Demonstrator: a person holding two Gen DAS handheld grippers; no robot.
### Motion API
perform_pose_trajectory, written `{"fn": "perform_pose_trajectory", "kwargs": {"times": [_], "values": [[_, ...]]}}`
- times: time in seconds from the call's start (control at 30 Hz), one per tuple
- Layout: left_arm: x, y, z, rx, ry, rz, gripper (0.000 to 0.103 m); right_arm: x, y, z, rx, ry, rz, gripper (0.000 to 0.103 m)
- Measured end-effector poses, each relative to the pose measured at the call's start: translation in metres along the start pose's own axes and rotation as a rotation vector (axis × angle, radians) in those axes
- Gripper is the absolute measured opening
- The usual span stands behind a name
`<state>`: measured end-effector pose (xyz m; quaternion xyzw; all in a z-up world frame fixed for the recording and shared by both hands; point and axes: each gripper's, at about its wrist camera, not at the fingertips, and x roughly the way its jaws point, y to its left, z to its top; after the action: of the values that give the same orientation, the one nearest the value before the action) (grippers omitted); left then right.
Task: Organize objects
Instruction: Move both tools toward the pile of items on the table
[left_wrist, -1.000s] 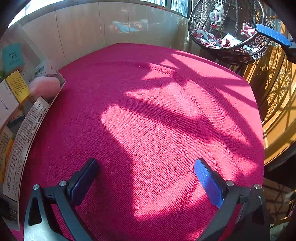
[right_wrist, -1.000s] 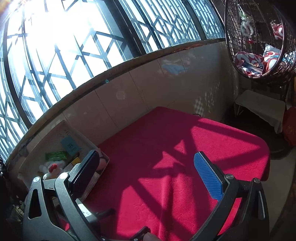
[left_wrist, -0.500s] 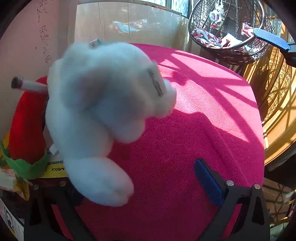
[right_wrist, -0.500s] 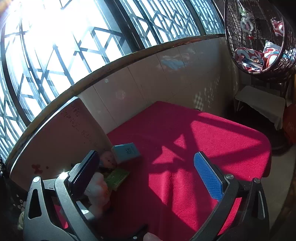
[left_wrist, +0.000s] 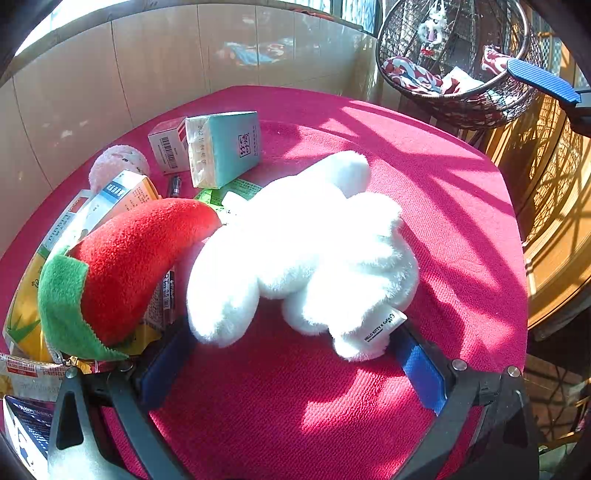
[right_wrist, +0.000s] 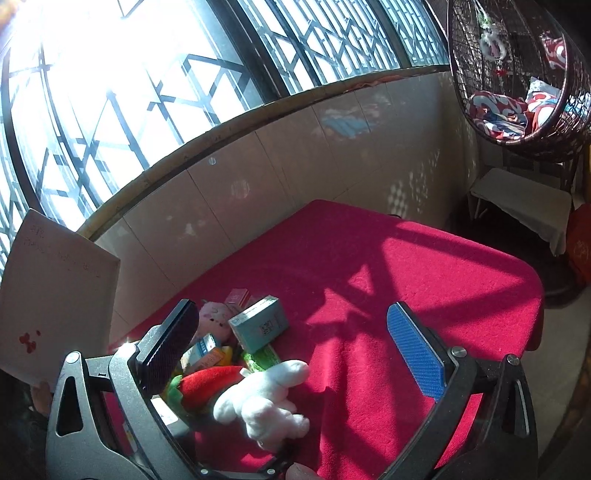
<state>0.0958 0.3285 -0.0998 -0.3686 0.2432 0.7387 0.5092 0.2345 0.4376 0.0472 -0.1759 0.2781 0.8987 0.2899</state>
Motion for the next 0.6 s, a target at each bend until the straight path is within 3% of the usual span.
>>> {"fn": "perform_pose_trajectory", "kwargs": {"times": [0.6], "values": [[0.003, -0.002, -0.0008, 0.003, 0.001, 0.001, 0.103, -0.0024, 0.0017, -0.0019, -0.001, -0.003, 0.011, 0.103]]}}
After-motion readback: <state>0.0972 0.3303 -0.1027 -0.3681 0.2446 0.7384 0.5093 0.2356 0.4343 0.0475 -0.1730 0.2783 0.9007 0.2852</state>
